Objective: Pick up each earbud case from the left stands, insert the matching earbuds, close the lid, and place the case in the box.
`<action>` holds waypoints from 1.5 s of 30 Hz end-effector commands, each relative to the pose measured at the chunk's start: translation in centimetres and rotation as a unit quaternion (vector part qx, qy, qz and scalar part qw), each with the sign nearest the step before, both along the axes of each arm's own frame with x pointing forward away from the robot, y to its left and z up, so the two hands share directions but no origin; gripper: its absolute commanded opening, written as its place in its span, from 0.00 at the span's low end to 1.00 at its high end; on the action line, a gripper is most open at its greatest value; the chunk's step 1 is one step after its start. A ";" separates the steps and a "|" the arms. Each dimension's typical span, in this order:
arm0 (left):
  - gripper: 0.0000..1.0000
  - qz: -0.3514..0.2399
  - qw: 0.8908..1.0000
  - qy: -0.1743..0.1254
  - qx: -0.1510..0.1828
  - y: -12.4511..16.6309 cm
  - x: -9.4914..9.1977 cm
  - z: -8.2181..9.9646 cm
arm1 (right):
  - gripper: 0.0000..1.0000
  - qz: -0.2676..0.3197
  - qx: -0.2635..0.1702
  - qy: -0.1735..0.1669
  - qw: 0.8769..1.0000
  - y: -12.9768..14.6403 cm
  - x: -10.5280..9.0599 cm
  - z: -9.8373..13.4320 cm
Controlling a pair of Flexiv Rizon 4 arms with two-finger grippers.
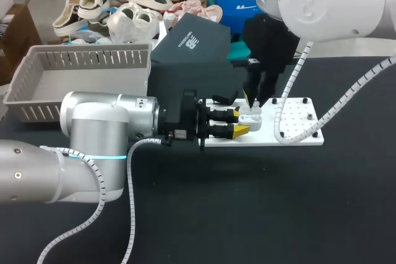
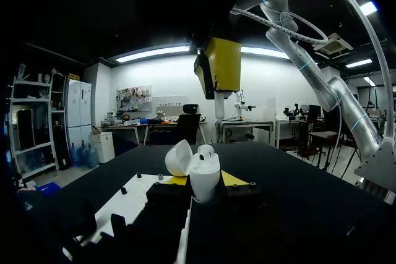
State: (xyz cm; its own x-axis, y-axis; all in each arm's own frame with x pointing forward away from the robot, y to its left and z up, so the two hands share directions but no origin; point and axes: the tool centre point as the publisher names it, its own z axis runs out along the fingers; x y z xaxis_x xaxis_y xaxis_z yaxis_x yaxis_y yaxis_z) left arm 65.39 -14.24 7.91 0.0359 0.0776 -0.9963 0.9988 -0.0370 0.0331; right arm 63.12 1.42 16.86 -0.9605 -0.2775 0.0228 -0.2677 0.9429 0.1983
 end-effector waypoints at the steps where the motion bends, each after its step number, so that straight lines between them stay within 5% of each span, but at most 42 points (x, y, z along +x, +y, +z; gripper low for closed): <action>1: 0.00 0.001 1.000 -0.001 -0.001 0.0 -0.1 0.0 | 0.00 0.001 0.001 0.000 1.000 -0.1 0.0 0.0; 45: 0.00 0.001 1.000 -0.001 -0.001 0.0 -0.1 0.0 | 0.00 -0.041 0.035 -0.060 0.997 1.4 0.7 -2.7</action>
